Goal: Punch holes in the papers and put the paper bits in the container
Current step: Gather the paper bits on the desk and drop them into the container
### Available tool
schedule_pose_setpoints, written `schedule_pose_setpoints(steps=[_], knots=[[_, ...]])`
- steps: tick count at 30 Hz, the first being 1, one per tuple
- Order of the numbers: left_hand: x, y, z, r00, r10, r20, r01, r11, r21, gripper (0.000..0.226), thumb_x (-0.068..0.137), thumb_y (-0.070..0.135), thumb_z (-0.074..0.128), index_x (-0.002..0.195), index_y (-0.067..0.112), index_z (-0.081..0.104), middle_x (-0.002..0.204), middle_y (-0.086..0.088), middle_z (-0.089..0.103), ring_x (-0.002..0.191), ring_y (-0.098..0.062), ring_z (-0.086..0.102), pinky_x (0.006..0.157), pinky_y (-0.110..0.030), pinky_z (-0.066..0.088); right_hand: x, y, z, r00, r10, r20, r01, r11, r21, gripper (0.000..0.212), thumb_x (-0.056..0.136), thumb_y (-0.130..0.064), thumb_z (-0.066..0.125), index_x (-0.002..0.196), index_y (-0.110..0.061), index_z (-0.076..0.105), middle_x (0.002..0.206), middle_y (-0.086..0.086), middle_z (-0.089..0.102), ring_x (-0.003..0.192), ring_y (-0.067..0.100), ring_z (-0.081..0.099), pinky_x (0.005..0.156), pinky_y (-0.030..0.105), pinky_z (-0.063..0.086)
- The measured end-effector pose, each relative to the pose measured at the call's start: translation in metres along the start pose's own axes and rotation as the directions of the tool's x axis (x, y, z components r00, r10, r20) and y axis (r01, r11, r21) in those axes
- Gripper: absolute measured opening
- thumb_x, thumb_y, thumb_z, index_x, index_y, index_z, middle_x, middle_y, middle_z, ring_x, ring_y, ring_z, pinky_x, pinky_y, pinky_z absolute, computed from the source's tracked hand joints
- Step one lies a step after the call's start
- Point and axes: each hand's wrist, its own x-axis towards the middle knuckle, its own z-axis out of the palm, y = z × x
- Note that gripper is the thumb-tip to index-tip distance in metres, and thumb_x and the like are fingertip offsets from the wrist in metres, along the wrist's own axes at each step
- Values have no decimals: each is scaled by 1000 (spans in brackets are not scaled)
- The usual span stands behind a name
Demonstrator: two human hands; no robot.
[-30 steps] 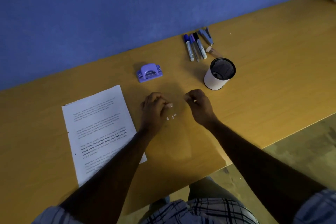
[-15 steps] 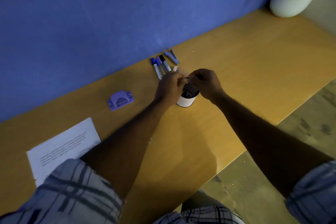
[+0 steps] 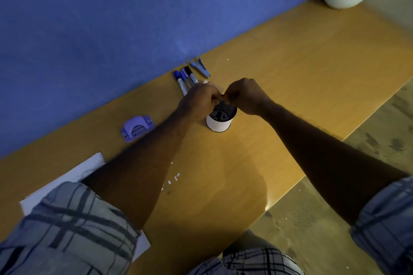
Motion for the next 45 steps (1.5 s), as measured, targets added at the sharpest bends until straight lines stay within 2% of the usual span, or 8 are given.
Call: schedule_pose_setpoints(steps=[5, 9, 14, 20, 26, 30, 38, 45], knots=[[-5, -4, -3, 996, -77, 51, 84, 982, -166, 23, 89, 3, 62, 109, 9, 72, 108, -5, 73, 104, -15, 65, 87, -24, 53, -4, -2, -5, 992, 95, 79, -110, 970, 217, 29, 86, 8, 55, 104, -5, 72, 99, 12, 72, 91, 22, 68, 81, 34, 57], [-12, -3, -10, 983, -149, 108, 179, 908, -379, 33, 89, -6, 48, 111, 6, 70, 101, -4, 73, 94, -10, 68, 86, -21, 54, -11, -4, -6, 958, 234, 168, -287, 755, 589, 30, 91, 13, 48, 112, 3, 67, 106, 20, 71, 95, 28, 69, 88, 38, 58], [-23, 0, -15, 960, -237, 149, 279, 776, -566, 31, 92, -5, 47, 114, 3, 67, 96, -4, 71, 83, -7, 68, 65, -9, 51, -18, -2, -6, 938, 270, 216, -337, 570, 750, 27, 95, 10, 46, 113, 3, 64, 108, 22, 70, 96, 28, 69, 84, 33, 58], [-43, -8, -15, 953, -281, 109, 293, 778, -556, 29, 94, -1, 49, 118, 3, 64, 109, -10, 72, 100, -14, 69, 92, -29, 54, -24, 0, 3, 955, 273, 111, -257, 585, 769, 25, 86, 16, 56, 103, 0, 66, 103, 22, 71, 84, 19, 72, 72, 25, 60], [-88, -37, -22, 952, -305, 9, 287, 887, -362, 24, 92, 12, 59, 114, 12, 67, 111, -2, 70, 100, -11, 63, 86, -24, 50, -33, -10, 16, 976, 159, -151, -84, 906, 414, 27, 87, -3, 61, 111, -9, 72, 114, 6, 70, 101, 16, 63, 81, 29, 52], [-146, -68, -20, 959, -281, -27, 271, 943, -194, 28, 92, 10, 58, 119, 3, 65, 116, -10, 68, 105, -19, 64, 92, -34, 52, -55, -38, 37, 925, -184, -334, 258, 946, 194, 36, 84, 7, 52, 113, -7, 71, 112, 9, 71, 97, 15, 65, 79, 24, 51], [-246, -103, 14, 946, -324, 17, 310, 920, 239, 45, 92, 40, 56, 132, 20, 54, 137, -4, 53, 126, -23, 49, 103, -43, 39, -78, -64, 126, 949, -309, 60, 303, 949, 92, 37, 95, -5, 52, 132, -10, 58, 141, 7, 55, 133, 23, 48, 108, 32, 38], [-280, -104, 41, 926, -370, 72, 307, 851, 427, 67, 90, 57, 46, 149, 28, 31, 157, -5, 25, 144, -26, 25, 111, -50, 27, -83, -58, 193, 896, -262, 358, 353, 910, -218, 76, 95, -54, 38, 155, -28, 0, 163, 3, -14, 150, 24, -11, 119, 47, 4]])
